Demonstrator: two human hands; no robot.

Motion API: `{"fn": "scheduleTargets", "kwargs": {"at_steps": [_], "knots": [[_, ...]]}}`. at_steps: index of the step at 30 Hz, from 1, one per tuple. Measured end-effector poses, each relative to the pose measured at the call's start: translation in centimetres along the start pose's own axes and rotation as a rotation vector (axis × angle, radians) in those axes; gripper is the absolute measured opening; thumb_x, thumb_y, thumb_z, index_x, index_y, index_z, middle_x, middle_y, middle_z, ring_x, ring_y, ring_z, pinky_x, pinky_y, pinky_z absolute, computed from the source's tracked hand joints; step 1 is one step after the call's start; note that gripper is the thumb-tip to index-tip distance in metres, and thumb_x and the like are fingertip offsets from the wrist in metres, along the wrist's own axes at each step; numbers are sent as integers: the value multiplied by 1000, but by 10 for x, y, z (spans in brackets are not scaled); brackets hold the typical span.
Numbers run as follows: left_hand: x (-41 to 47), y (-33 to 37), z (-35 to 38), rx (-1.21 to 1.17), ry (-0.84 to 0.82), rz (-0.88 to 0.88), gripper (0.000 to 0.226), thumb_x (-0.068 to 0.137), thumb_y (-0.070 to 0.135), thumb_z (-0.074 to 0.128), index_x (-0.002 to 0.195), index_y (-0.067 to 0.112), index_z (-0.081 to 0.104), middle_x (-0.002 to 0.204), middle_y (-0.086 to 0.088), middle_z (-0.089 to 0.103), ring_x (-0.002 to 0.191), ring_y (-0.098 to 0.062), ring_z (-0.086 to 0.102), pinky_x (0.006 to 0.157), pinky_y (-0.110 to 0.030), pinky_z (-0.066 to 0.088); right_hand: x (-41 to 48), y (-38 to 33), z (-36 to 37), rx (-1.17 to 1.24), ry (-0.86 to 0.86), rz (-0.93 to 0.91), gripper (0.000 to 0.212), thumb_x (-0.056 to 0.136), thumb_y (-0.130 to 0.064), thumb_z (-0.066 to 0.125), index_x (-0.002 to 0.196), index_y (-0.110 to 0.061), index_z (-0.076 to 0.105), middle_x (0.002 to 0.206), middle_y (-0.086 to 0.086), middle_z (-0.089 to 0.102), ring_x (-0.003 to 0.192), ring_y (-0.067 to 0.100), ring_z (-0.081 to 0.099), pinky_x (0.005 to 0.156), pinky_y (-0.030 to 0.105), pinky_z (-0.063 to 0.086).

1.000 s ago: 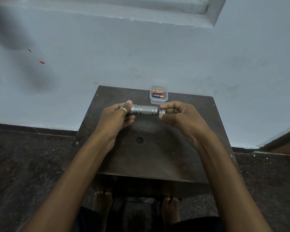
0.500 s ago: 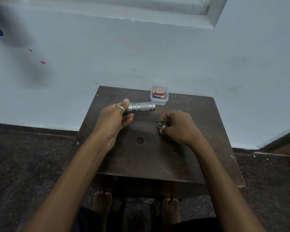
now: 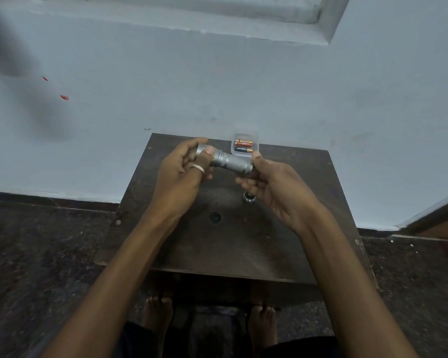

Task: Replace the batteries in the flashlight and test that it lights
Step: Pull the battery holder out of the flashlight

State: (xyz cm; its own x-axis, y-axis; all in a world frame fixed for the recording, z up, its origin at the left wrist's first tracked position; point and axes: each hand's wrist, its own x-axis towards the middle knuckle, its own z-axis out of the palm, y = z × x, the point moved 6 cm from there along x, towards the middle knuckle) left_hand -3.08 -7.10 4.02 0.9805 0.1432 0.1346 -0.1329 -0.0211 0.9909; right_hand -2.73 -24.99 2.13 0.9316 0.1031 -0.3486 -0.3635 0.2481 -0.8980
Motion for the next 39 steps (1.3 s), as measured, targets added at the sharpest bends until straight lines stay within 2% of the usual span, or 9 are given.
{"fn": "scheduleTargets", "kwargs": {"at_steps": [5, 8, 15, 17, 21, 24, 28, 32, 39], "knots": [[-3, 6, 5, 92, -68, 148, 36, 96, 30, 62, 131, 30, 58, 108, 1, 66, 99, -20, 67, 81, -33, 59, -3, -1, 0, 208, -16, 37, 21, 101, -13, 55, 103, 5, 66, 96, 15, 65, 73, 15, 72, 67, 17, 60], [-4, 7, 7, 86, -85, 158, 36, 96, 27, 62, 131, 32, 58, 112, 4, 66, 103, -15, 65, 82, -31, 58, -2, -1, -3, 272, -6, 49, 21, 99, -11, 57, 105, 8, 65, 97, 17, 65, 75, 19, 74, 73, 19, 61], [1, 4, 1, 122, -57, 122, 26, 93, 19, 67, 118, 23, 63, 95, 13, 69, 85, -4, 68, 78, -39, 61, -5, -9, -14, 355, 21, 7, 10, 93, -7, 65, 94, 0, 71, 83, 11, 75, 78, 19, 75, 67, 16, 59], [2, 1, 0, 237, -91, 147, 30, 89, 25, 71, 118, 30, 63, 99, 12, 70, 84, -7, 68, 81, -37, 60, -6, -10, -15, 350, 42, -12, 9, 91, -8, 68, 92, -1, 72, 83, 10, 76, 78, 18, 75, 66, 15, 58], [-3, 3, 3, 579, -131, 341, 45, 83, 30, 77, 126, 22, 64, 113, 7, 64, 96, -4, 61, 85, -12, 47, -3, -11, -14, 285, 47, -78, 11, 91, -11, 69, 96, -1, 72, 88, 10, 76, 83, 16, 74, 73, 17, 58], [-6, 1, 8, 767, -143, 419, 42, 83, 33, 76, 123, 21, 65, 107, 3, 63, 95, -12, 58, 82, -27, 49, -3, -13, -10, 179, 35, -146, 11, 90, -12, 70, 96, -3, 72, 92, 9, 75, 87, 15, 71, 75, 18, 57], [-6, -3, 3, 901, -52, 373, 38, 82, 36, 75, 117, 26, 66, 108, 5, 56, 101, -17, 48, 72, -34, 46, -7, -16, -5, 20, 62, -226, 14, 87, -15, 74, 99, -9, 74, 88, 4, 75, 83, 13, 68, 73, 20, 57], [0, -9, -7, 916, -1, 289, 33, 81, 35, 76, 112, 25, 68, 98, 6, 51, 95, -20, 52, 72, -30, 39, -10, -26, -15, 107, 135, -270, 13, 88, -16, 74, 101, -14, 73, 85, -1, 75, 76, 10, 69, 71, 21, 57], [5, -21, -20, 909, 13, 72, 29, 82, 38, 75, 105, 24, 67, 102, 2, 70, 96, -20, 65, 78, -33, 46, -11, -25, -30, 186, 200, -247, 11, 89, -19, 73, 99, -14, 73, 86, 1, 76, 79, 11, 67, 71, 20, 57]]}}
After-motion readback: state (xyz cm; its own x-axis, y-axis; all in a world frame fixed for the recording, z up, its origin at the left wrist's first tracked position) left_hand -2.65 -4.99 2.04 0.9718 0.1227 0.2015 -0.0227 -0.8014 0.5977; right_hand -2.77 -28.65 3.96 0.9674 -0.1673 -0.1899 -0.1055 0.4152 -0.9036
